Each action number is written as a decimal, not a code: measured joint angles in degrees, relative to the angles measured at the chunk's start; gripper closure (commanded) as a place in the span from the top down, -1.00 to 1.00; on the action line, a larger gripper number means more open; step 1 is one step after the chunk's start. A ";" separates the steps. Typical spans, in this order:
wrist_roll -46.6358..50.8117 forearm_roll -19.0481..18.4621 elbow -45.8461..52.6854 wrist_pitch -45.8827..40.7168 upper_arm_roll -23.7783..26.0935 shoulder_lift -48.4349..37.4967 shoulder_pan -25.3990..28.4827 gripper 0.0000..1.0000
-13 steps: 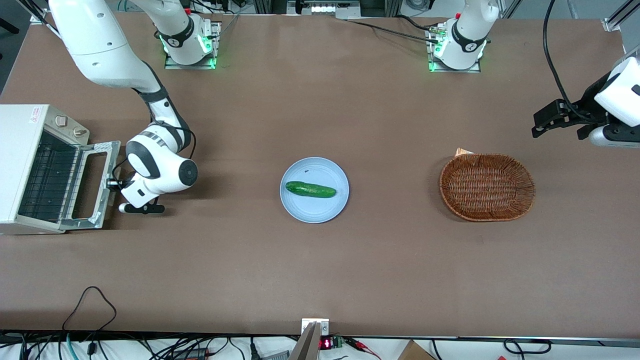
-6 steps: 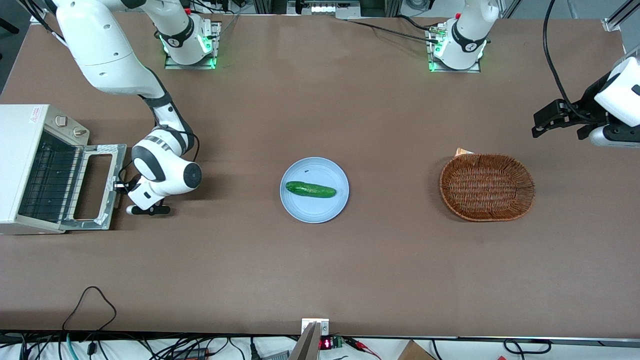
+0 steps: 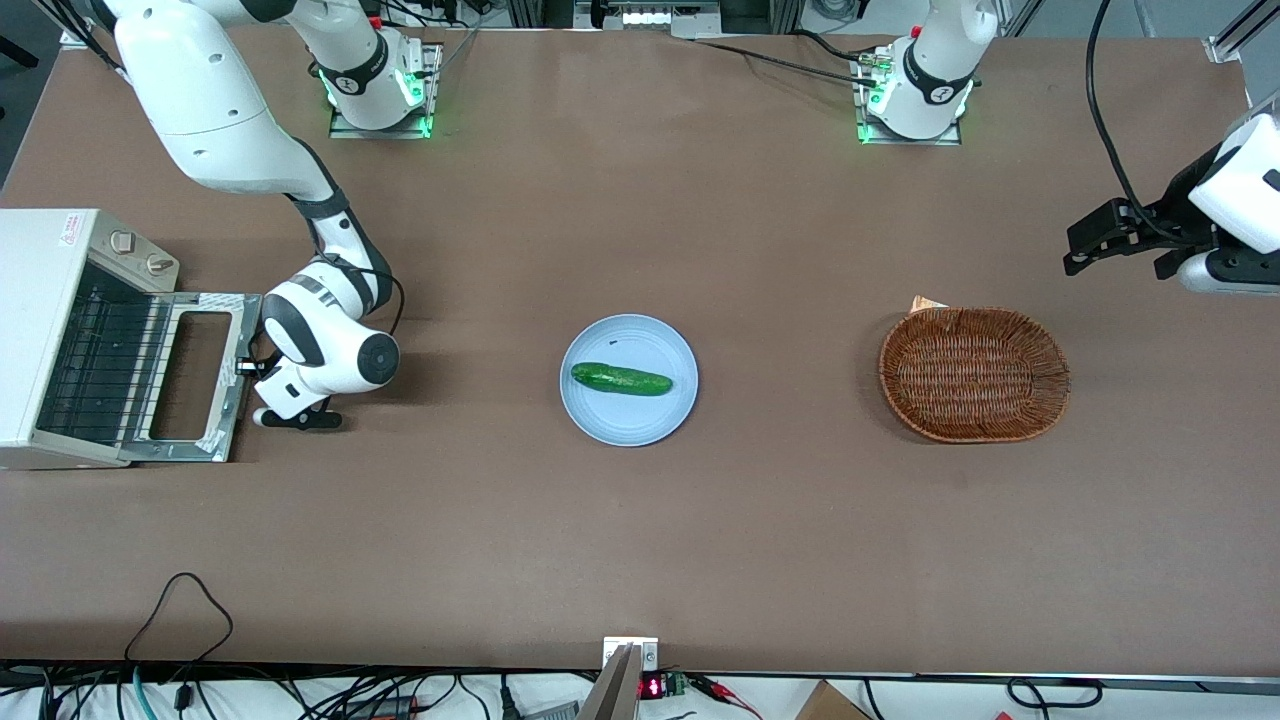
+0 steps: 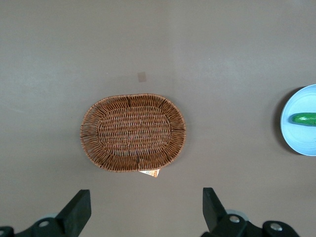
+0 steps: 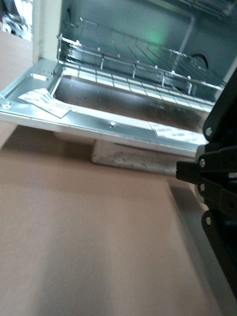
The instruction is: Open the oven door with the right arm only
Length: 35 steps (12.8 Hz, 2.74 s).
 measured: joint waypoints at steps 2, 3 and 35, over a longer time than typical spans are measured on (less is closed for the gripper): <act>-0.11 3.93 1.60 -0.33 -0.01 -0.14 1.12 -0.58; -0.52 6.18 2.44 -0.57 -0.02 -0.22 1.61 0.23; -36.20 57.80 2.76 -9.19 -0.61 -41.84 -7.21 0.99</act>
